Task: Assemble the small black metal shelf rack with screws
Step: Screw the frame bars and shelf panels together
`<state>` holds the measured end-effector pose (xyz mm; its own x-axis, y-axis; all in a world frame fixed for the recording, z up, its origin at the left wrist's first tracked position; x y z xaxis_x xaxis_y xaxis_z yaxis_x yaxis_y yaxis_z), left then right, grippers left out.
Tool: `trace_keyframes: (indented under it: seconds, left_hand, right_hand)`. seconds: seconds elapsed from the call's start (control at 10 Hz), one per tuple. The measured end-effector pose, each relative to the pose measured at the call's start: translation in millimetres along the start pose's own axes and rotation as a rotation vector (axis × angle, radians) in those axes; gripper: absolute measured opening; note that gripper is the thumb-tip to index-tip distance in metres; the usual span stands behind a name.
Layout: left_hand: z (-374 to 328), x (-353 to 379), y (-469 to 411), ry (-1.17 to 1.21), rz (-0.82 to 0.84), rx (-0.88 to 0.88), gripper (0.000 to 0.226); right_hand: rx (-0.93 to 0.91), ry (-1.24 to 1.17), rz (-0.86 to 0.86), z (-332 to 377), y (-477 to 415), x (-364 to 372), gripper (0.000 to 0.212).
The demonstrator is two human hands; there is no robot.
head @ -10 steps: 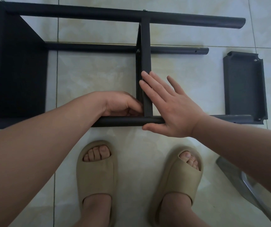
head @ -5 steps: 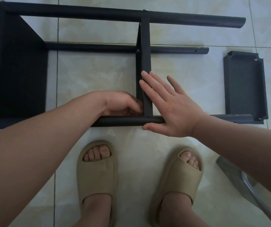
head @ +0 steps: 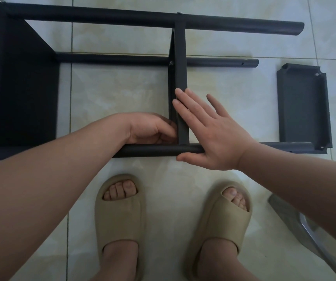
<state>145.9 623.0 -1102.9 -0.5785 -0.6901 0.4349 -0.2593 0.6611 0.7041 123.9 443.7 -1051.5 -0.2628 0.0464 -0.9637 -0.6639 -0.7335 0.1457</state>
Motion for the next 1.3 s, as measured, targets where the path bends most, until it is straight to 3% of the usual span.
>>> trace_keyframes:
  seconds: [0.2,0.5,0.6,0.7,0.8,1.0,1.1,1.3]
  left_hand:
    - [2.1,-2.2,-1.1,-0.033,0.015,-0.022,0.036]
    - [0.6,-0.9,-1.5,0.013,0.007,0.037,0.018]
    - [0.2,-0.5,-1.3,-0.079,-0.032,0.007,0.024]
    - [0.6,0.1,-0.7,-0.035,0.009,-0.006,0.045]
    - [1.4,-0.7,-0.4,-0.012,0.009,-0.009,0.050]
    - [1.9,-3.0,-1.3,0.043,0.042,-0.005,0.038]
    - [0.0,-2.1,0.1,0.100,0.071,0.025,0.017]
    - [1.5,-0.4,-1.3,-0.055,0.032,-0.008,0.048]
  right_hand:
    - [-0.002,-0.002,-0.008,0.0,-0.1,0.5,0.103]
    - [-0.004,-0.004,-0.019,-0.4,0.0,1.6,0.103]
    - [-0.004,-0.001,-0.017,-0.5,0.0,1.7,0.103]
    - [-0.004,-0.002,-0.013,-0.2,-0.1,1.5,0.103]
    - [-0.003,0.002,-0.012,0.1,-0.2,1.0,0.103]
    - [-0.003,0.004,-0.012,0.1,-0.2,0.6,0.103]
    - [-0.005,0.004,-0.014,-0.3,-0.1,0.9,0.103]
    - [-0.001,0.004,-0.002,0.2,-0.4,0.6,0.103]
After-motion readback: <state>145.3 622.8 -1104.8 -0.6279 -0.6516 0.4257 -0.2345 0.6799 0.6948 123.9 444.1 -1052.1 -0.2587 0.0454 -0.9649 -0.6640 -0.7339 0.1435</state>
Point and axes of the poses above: each hand's wrist, its own y-axis away from the middle knuckle, its own x-axis out of the palm, z = x × y, the point moved 2 cm from there along -y, towards the middle knuckle, and after that the axes turned 3 degrees about -x, right-handed, at the moved point
